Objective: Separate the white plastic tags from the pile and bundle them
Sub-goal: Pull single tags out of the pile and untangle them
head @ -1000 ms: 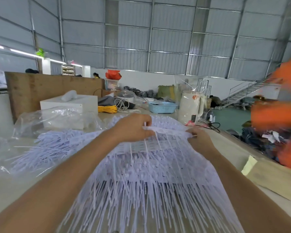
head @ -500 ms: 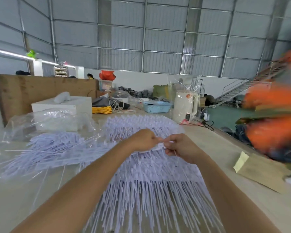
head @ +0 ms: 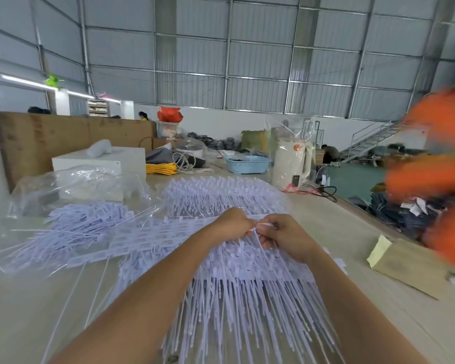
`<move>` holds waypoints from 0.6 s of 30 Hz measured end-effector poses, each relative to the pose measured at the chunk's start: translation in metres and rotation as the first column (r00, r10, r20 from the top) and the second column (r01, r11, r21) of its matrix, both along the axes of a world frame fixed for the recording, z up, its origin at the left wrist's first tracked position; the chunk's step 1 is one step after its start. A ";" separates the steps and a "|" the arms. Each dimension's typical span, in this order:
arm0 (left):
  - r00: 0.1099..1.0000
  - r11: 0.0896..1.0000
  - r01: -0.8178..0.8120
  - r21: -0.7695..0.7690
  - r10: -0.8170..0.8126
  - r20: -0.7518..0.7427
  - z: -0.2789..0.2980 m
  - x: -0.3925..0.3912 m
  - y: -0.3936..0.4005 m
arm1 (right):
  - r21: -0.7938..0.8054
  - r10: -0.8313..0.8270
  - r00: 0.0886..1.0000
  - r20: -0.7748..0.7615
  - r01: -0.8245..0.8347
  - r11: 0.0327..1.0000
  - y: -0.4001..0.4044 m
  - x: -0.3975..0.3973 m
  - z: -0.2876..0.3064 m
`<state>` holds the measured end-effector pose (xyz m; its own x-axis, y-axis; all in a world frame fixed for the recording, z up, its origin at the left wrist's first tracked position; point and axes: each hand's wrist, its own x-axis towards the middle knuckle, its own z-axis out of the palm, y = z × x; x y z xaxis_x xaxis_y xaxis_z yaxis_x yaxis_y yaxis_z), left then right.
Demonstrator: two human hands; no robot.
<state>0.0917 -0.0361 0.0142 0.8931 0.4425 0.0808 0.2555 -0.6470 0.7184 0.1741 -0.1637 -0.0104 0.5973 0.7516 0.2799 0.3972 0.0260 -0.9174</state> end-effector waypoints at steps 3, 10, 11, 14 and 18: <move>1.000 0.995 0.017 -0.096 -0.017 0.000 0.002 -0.003 0.001 | 0.083 -0.030 0.999 0.043 0.027 0.996 -0.002 -0.002 -0.002; 0.992 0.940 0.122 -0.320 -0.107 0.064 0.009 -0.018 0.009 | 0.194 -0.285 0.952 0.108 0.261 0.946 -0.005 0.005 -0.005; 0.990 0.942 0.130 -0.310 -0.108 0.088 0.011 -0.020 0.011 | 0.235 -0.324 0.945 0.050 0.304 0.923 -0.009 0.008 -0.002; 0.975 0.939 0.208 -0.274 -0.175 0.139 0.015 -0.023 0.010 | 0.329 -0.237 0.936 -0.260 0.316 0.890 -0.017 0.017 0.016; 0.969 0.929 0.248 -0.273 -0.234 0.084 0.015 -0.028 0.012 | 0.352 0.089 0.847 -0.524 0.120 0.928 -0.019 0.010 0.040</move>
